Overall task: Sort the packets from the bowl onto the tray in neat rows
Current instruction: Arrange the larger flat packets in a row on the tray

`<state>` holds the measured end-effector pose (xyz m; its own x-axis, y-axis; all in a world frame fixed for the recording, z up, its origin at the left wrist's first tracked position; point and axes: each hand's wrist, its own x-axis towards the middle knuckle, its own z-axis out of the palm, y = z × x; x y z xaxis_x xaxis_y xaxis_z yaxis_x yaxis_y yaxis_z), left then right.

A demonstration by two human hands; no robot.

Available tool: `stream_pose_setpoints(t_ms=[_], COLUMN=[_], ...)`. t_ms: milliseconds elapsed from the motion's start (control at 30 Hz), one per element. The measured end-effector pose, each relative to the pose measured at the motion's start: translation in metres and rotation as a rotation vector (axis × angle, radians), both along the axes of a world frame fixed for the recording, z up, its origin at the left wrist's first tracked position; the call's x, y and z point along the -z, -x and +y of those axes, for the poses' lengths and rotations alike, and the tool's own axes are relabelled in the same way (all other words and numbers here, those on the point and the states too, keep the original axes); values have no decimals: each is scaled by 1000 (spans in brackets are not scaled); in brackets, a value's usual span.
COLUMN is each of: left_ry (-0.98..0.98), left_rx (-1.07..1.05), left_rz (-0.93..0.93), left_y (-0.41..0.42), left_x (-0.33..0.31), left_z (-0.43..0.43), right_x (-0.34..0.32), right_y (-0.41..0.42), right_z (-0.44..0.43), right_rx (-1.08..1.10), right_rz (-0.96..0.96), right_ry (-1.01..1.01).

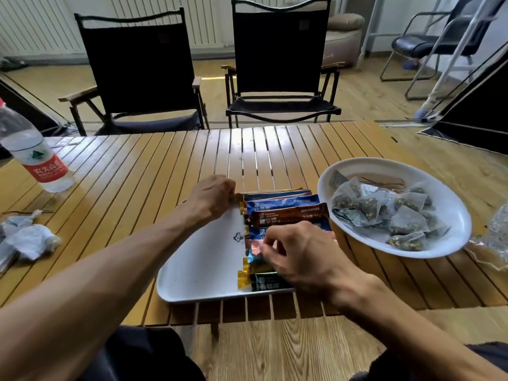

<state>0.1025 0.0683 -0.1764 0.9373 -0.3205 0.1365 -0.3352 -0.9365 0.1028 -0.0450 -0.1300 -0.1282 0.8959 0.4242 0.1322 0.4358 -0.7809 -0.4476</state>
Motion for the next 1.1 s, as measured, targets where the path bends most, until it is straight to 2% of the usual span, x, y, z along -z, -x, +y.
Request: stream_pose_setpoints(t_ms=[133,200,267,400,567,834,1100], left_ry=[50,96,103,84,101,134,274], left_rx=[-130,-235,-311,-390,-466,-452,-389], left_rz=[12,36,21,18,48,124,151], left_y=[7,14,22,44,63,86,75], left_x=[-1,-1,-1,-3,-7,-11,1], left_z=[13,22,32,45,56,59,35], right_x=[5,11,18,30,26,15,24], right_y=[21,38,56,70,67,21,-50], right_z=[31,47,63,87,78,32,12], right_rx=[-94,-127,-146,-63,88,323,430], right_rz=[-23,0,106,242,162,107,-32], right_ry=[109,226,278,240,183,268,564])
